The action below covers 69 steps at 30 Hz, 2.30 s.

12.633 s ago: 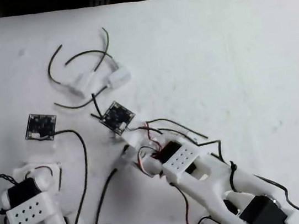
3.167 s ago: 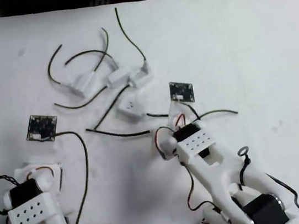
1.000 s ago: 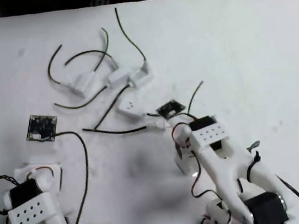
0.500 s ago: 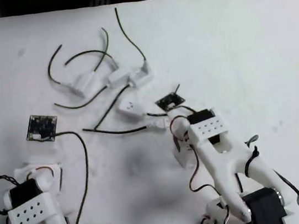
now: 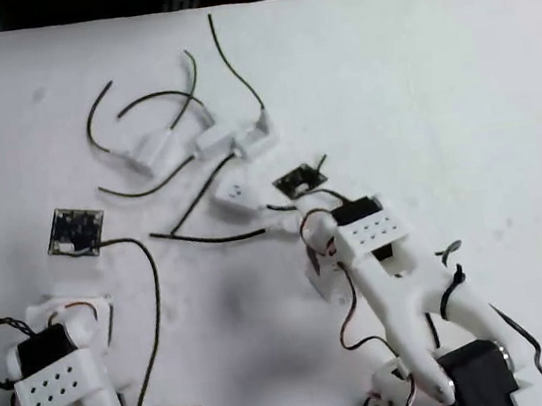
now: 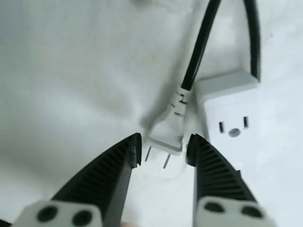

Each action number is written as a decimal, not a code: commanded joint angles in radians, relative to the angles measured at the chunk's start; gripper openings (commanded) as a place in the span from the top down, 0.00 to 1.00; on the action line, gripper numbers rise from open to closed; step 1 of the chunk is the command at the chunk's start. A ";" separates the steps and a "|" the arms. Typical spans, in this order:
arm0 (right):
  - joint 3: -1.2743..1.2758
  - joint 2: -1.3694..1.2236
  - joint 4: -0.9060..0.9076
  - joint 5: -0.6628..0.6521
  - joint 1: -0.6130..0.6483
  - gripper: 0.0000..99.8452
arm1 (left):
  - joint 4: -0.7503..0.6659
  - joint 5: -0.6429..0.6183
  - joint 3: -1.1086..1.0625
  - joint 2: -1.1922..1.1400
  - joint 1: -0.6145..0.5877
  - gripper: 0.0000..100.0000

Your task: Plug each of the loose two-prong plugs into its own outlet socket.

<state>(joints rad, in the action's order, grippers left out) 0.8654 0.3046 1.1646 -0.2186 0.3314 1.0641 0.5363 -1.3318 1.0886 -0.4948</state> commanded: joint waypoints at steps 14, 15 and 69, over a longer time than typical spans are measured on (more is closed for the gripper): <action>-0.055 -0.022 -0.008 0.009 -0.058 0.84 | -0.015 -0.002 0.000 0.015 -0.001 0.98; -0.058 -0.045 -0.010 0.009 -0.053 0.84 | -0.015 -0.002 0.000 0.015 -0.001 0.98; -0.407 -0.507 0.189 -0.029 0.030 0.89 | -0.015 -0.002 0.000 0.015 -0.001 0.98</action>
<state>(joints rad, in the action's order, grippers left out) 0.5386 -0.1557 1.3180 -0.2447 0.3590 1.0641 0.5363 -1.3318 1.0886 -0.4948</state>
